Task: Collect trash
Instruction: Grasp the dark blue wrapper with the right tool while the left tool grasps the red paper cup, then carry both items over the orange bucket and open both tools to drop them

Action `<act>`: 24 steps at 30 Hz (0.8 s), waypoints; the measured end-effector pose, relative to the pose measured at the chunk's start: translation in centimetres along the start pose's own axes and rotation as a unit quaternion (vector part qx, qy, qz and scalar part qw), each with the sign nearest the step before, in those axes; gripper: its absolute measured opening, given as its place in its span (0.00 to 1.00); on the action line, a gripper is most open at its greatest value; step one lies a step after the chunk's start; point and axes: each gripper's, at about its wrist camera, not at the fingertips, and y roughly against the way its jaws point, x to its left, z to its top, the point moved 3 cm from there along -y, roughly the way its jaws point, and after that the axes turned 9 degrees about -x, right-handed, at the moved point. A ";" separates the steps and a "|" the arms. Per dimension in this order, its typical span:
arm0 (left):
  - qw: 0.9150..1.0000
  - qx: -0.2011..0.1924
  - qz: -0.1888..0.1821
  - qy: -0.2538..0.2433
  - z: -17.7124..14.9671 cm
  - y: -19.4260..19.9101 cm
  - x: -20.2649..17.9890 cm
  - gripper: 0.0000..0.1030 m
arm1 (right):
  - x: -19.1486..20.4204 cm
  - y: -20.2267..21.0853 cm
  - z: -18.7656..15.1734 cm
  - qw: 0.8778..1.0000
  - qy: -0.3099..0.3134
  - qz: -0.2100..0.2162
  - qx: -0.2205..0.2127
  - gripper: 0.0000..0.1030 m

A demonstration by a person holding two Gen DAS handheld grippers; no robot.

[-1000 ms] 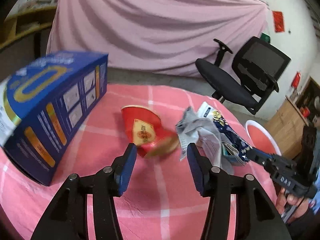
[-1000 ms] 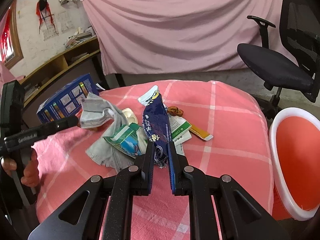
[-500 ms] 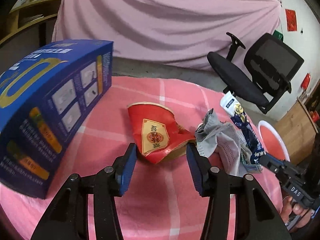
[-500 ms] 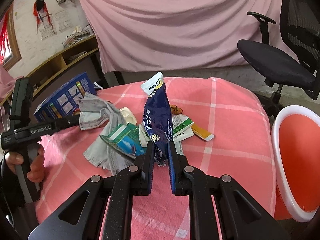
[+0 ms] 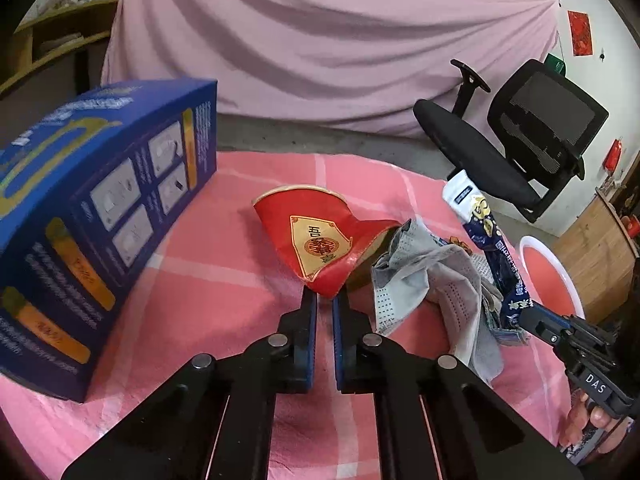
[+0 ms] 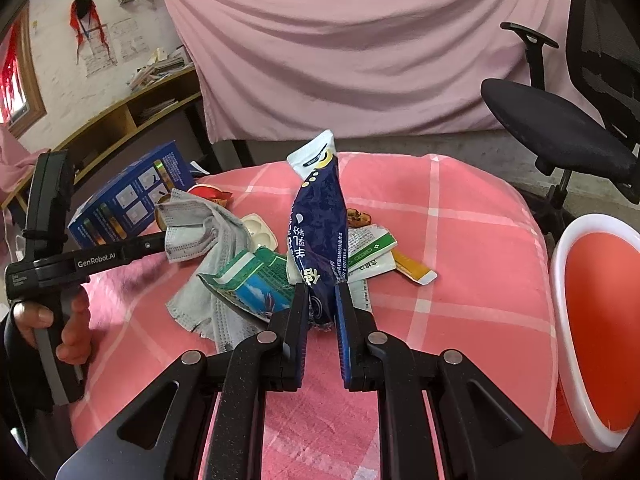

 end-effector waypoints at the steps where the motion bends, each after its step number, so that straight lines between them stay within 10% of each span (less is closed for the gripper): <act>1: 1.000 -0.009 0.004 -0.002 0.0 0.5 -0.1 0.05 | 0.1 0.1 0.1 1.000 0.003 0.000 -0.004 0.10; 13: 0.984 -0.167 0.043 -0.052 -1.4 7.4 -4.4 0.05 | 2.0 5.9 1.5 0.986 0.052 -0.008 -0.160 0.10; 24: 0.941 -0.306 -0.037 -0.139 0.7 9.7 -18.6 0.05 | -1.3 15.7 2.9 0.926 0.062 -0.122 -0.353 0.10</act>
